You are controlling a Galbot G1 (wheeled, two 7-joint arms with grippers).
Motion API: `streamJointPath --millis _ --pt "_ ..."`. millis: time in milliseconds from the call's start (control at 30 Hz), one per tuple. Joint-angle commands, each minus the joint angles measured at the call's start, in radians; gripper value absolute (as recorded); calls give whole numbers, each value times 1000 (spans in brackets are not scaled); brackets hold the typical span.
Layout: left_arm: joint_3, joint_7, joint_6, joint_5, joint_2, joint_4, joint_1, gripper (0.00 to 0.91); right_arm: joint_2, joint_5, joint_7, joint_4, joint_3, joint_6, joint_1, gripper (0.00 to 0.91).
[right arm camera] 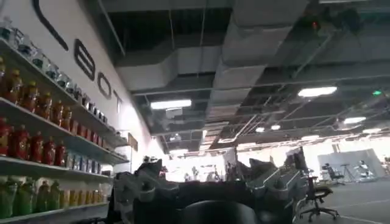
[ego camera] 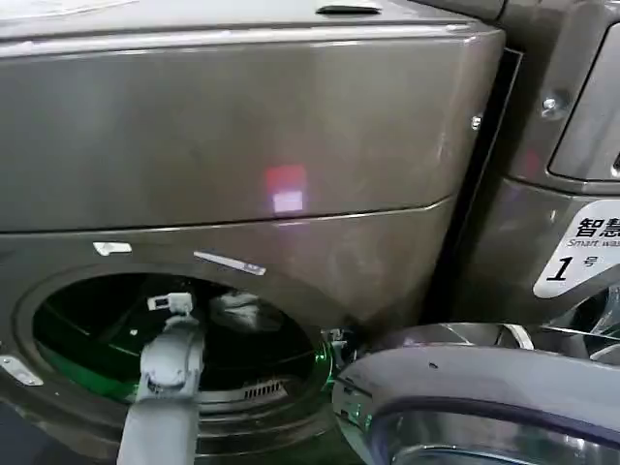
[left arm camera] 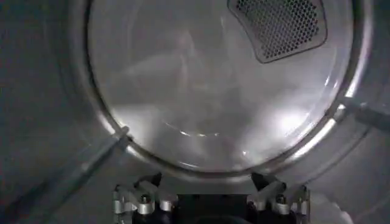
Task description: Grasp the clothes from the dryer.
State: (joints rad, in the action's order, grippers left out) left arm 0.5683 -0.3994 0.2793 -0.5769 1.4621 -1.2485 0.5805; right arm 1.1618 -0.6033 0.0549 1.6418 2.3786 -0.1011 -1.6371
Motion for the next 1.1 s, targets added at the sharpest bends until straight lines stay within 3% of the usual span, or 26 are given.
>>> streamJointPath --millis 33,100,167,433,600,767,1100 --pt "-3 -522 -377 -500 -30 117 -113 907 1 1 -1 6 -3 2 -2 907" --pt "-2 -587 -484 -556 -40 145 -145 907 1 1 -3 6 -6 3 -2 907" --pt "-2 -549 -525 -533 -46 195 -173 907 3 2 -5 4 -10 7 -1 907" --pt "-37 -749 -459 -642 -62 222 -259 907 11 4 -8 10 -29 17 7 907" --pt "-42 -936 -507 -666 -58 251 -286 907 12 4 -9 11 -35 19 8 907" --pt "-37 -950 -607 -695 -61 279 -305 907 17 5 -8 11 -39 27 14 907" --pt "-46 -948 -580 -651 -73 341 -343 907 18 14 -11 11 -59 27 29 907"
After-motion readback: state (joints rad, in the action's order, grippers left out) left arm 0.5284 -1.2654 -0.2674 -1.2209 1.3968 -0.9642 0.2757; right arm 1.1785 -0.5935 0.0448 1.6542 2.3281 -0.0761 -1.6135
